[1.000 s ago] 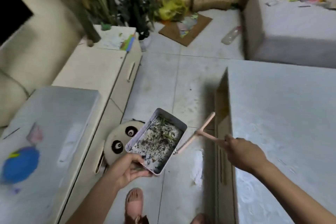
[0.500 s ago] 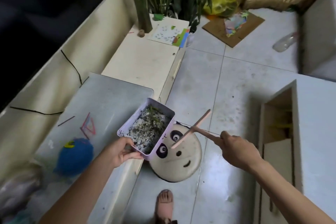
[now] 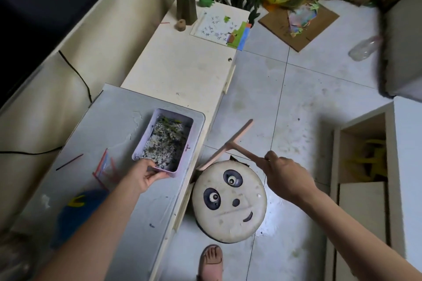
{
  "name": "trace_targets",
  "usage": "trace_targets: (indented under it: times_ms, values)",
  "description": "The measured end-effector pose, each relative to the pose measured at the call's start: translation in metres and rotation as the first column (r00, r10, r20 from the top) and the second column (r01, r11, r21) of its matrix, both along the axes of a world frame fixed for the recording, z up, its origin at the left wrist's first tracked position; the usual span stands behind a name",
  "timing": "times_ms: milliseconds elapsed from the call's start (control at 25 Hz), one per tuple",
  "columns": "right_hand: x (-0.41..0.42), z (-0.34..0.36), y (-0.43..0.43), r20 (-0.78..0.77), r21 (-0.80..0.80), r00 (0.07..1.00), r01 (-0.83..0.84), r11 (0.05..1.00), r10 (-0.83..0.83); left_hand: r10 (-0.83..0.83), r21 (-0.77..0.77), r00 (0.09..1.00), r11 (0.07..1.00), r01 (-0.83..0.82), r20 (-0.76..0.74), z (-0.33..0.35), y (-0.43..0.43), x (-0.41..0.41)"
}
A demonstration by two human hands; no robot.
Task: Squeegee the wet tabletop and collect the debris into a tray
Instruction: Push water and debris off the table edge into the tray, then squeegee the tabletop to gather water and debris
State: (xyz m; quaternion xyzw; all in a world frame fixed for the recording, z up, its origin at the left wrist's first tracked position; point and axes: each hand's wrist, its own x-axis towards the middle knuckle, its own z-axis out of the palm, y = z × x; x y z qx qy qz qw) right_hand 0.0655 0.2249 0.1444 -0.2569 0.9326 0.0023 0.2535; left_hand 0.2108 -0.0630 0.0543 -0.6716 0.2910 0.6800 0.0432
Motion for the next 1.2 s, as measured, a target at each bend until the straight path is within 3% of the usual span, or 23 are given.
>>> trace_targets:
  times_ms: [240,360,440,520,600,760,880,1040,1200]
  values:
    - [-0.004,0.001,0.003,0.009,0.003,0.999,0.039,0.999,-0.039,0.046,0.018,0.998,0.999,-0.046,-0.033,-0.02,-0.001,-0.002]
    - [-0.001,0.011,0.012,0.0,-0.014,0.999,0.04,0.999,-0.04,0.086,-0.055,0.993,0.994,-0.091,-0.08,-0.014,0.011,0.004]
    - [0.003,0.026,0.026,-0.019,-0.053,0.998,0.052,0.997,-0.054,-0.035,-0.241,0.999,0.97,0.038,0.015,0.002,0.028,0.006]
    - [0.007,0.044,0.042,-0.028,-0.1,0.997,0.066,0.993,-0.069,-0.239,-0.484,0.957,0.825,0.29,0.166,0.026,0.053,0.005]
    - [0.012,0.065,0.064,-0.01,-0.16,0.995,0.096,0.982,-0.099,-0.483,-0.595,0.858,0.642,0.484,0.178,0.055,0.089,-0.005]
    - [0.02,0.102,0.131,-0.029,-0.213,0.988,0.14,0.967,-0.149,-0.808,-0.688,0.504,0.179,0.703,0.305,0.107,0.181,-0.054]
    - [0.024,0.111,0.189,-0.031,-0.231,0.973,0.216,0.949,-0.229,-0.871,-0.64,0.226,-0.124,0.758,0.436,0.118,0.247,-0.096]
    - [0.021,0.103,0.295,-0.015,-0.244,0.915,0.387,0.889,-0.403,-0.855,-0.574,-0.019,-0.364,0.734,0.518,0.11,0.351,-0.145]
    - [0.009,0.085,0.389,0.012,-0.261,0.855,0.503,0.824,-0.519,-0.828,-0.558,-0.124,-0.471,0.683,0.547,0.094,0.442,-0.179]
